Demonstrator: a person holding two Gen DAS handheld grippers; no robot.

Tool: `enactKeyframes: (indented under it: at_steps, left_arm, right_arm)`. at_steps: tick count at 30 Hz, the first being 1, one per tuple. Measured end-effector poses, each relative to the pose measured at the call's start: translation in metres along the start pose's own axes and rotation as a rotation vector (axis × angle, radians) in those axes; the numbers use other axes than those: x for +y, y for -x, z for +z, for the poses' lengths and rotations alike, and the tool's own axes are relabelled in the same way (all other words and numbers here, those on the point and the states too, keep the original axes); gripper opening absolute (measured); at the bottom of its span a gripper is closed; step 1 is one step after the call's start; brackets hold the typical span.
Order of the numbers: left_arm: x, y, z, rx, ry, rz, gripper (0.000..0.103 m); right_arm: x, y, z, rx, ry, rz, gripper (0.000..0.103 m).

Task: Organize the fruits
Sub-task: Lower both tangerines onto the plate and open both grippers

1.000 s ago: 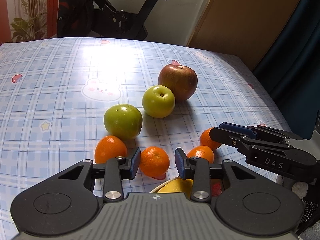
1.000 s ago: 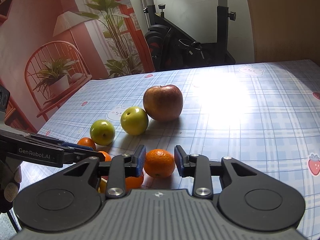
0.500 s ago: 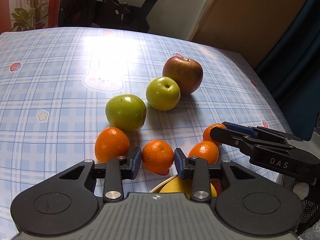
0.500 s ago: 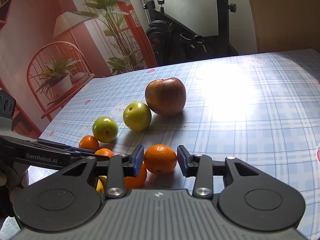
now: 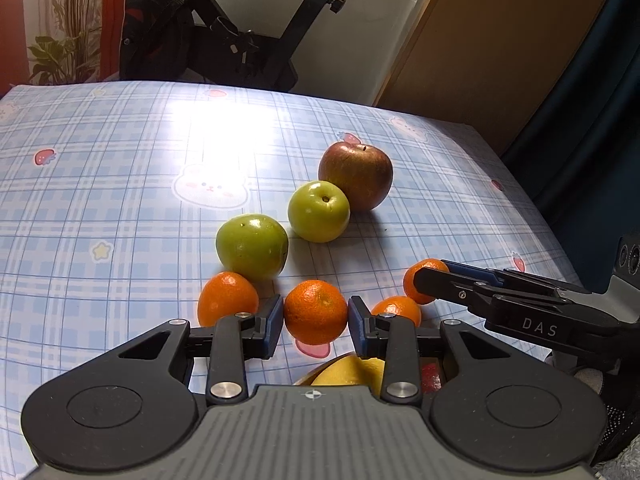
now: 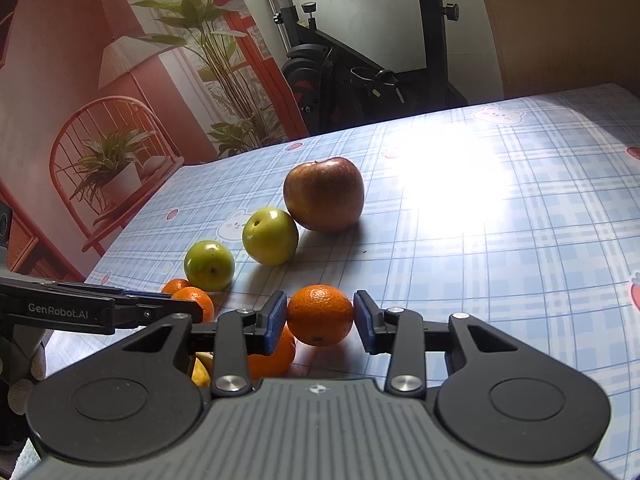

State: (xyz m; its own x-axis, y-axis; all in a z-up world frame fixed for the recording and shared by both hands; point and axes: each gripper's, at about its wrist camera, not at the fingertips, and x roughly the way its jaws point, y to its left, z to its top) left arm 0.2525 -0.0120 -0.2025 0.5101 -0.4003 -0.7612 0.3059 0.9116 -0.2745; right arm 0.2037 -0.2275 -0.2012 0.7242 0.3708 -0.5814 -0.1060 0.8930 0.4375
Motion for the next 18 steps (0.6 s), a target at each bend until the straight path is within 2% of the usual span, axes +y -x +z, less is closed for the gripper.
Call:
enactKeyframes:
  at_steps: [11, 18]
  left_arm:
    - [-0.026, 0.062, -0.013, -0.083, -0.072, -0.018, 0.037]
    - [-0.045, 0.076, -0.047, -0.048, -0.107, -0.070, 0.037]
  right_arm:
    - [0.018, 0.053, -0.003, -0.063, 0.046, -0.003, 0.040]
    - [0.033, 0.086, -0.029, -0.050, 0.100, -0.006, 0.040]
